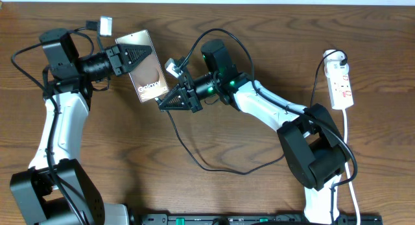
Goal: Plug charger to phone and switch on socket
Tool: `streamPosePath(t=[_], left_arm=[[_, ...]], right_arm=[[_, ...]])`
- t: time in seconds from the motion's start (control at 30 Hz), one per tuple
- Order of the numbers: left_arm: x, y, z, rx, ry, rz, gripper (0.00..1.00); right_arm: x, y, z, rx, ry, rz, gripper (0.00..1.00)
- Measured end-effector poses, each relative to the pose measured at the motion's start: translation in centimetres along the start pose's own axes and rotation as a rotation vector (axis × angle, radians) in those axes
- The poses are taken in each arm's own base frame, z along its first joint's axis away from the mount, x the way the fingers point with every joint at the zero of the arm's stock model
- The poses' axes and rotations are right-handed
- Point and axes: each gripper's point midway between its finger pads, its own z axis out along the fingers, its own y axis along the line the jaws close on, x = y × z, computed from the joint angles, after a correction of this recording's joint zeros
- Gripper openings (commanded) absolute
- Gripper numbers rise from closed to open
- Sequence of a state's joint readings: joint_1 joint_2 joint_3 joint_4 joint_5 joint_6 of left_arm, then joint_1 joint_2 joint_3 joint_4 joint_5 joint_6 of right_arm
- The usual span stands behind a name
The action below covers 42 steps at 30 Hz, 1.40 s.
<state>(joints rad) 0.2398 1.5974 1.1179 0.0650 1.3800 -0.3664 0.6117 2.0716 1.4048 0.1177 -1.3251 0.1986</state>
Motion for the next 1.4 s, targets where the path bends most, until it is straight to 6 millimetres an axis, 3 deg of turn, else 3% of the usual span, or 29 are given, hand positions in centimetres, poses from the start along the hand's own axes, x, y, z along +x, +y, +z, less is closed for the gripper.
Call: streamPosePath(t=[0.3,0.4,0.53,0.67,0.83,1.0,1.4], left_arm=[[-0.3,0.0,-0.2,-0.001,-0.01,0.001,0.08],[-1.5,-0.1,-1.0,0.002,-0.044,0.019,0.07],[-4.2,-0.2,-3.6,-0.01,-0.134,0.046,0.08],[-5.7,-1.2,-4.7,0.005,-0.173,0.053,0.07],[-6.9,-2.0,-4.9,0.014,-0.218,-0.006,0.08],[-8.1,-2.3,-5.2,0.011,-0.275,-0.058,0.07],[-8.5,-2.4,-5.3,0.024,-0.288,-0.133,0.08]], right_arm=[[0.1,-0.2,0.0,0.013,0.0,0.018,0.01],[-0.1,-0.4,-0.1,0.025,-0.005,0.021,0.01],[-0.2,-0.7,-0.4,0.037,-0.011,0.036,0.01],[-0.5,-0.9,-0.4,0.047,-0.02,0.055,0.01],[-3.4,-0.5,-0.6,0.055,-0.094,0.03,0.01],[-7.6,1.6,-1.1,0.025,-0.205,-0.019,0.01],[-7.3,2.3,-0.2,-0.013,-0.188,0.095,0.01]])
